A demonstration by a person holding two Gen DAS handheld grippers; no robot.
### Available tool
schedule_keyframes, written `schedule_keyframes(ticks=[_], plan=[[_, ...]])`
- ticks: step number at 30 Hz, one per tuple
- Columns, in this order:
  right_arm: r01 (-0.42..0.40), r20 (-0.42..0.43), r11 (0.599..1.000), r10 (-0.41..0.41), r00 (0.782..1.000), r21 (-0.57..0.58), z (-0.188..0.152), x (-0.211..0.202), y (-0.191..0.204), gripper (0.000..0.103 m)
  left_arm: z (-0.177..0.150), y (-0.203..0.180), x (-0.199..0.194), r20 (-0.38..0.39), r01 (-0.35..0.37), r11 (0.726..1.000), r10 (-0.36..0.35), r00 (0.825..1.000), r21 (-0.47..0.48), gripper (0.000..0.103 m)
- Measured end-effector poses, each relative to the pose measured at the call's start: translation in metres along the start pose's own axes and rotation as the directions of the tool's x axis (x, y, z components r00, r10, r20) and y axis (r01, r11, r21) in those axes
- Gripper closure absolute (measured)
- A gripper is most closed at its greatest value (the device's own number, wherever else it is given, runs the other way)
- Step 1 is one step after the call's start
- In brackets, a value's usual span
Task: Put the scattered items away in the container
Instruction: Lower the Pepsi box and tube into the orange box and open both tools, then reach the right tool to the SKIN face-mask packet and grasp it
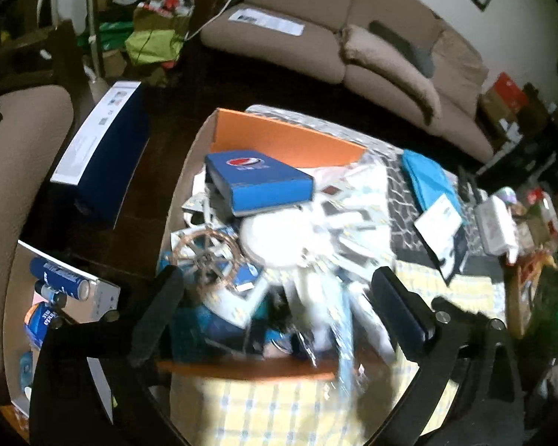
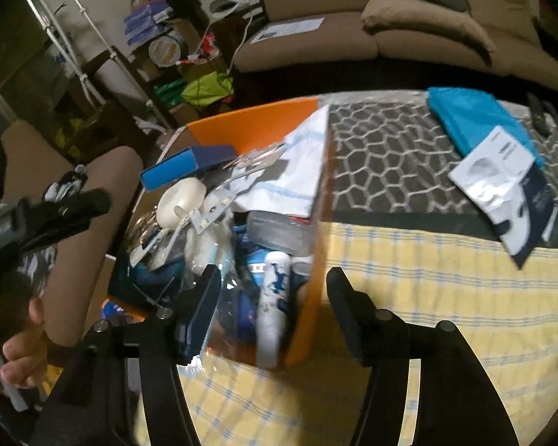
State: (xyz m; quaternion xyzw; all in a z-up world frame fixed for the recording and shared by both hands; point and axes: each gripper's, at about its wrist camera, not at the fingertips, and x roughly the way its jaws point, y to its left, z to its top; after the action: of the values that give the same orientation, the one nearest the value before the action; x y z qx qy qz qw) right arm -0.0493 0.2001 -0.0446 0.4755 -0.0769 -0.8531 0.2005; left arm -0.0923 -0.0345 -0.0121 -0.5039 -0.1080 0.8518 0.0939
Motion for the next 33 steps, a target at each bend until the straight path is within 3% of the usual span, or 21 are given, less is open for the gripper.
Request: schedule_keyframes(ticks=[8,13,15,20,27,30,33], plan=[[0.036,0.053,0.998,-0.039,0.998,0.052,-0.017,-0.050,-0.033,0.037,-0.016,-0.027,-0.029,0.079,0.014,0.998,-0.019,0.997,0.066,0.001],[0.042,0.047,0.990,-0.048,0.998,0.134,-0.032,-0.073,-0.065,0.032,-0.012,-0.038,-0.021,0.049,0.046,0.997,-0.049,0.998,0.062,0.002],[0.085,0.052,0.986,-0.093,0.994,0.147,-0.036,-0.081,-0.079,0.032,-0.013,-0.045,-0.023,0.068,0.058,0.995,-0.063,0.996,0.081,0.001],[0.143,0.060,0.973,-0.156,0.986,0.181,-0.043,-0.094,-0.111,0.032,-0.018,-0.058,-0.024,0.106,0.003,0.993,-0.016,0.994,0.122,0.001],[0.231,0.040,0.951,-0.244,0.969,0.204,-0.051,-0.095,-0.151,0.025,-0.019,-0.062,-0.016,0.088,0.052,0.993,-0.061,0.994,0.102,0.001],[0.252,0.033,0.945,-0.264,0.964,0.210,-0.047,-0.088,-0.168,0.020,-0.019,-0.064,-0.013,0.091,0.038,0.994,-0.048,0.995,0.103,0.001],[0.323,0.008,0.932,-0.329,0.944,0.162,-0.035,-0.068,-0.179,0.014,-0.020,-0.065,-0.008,0.084,0.029,0.994,-0.039,0.996,0.108,0.001]])
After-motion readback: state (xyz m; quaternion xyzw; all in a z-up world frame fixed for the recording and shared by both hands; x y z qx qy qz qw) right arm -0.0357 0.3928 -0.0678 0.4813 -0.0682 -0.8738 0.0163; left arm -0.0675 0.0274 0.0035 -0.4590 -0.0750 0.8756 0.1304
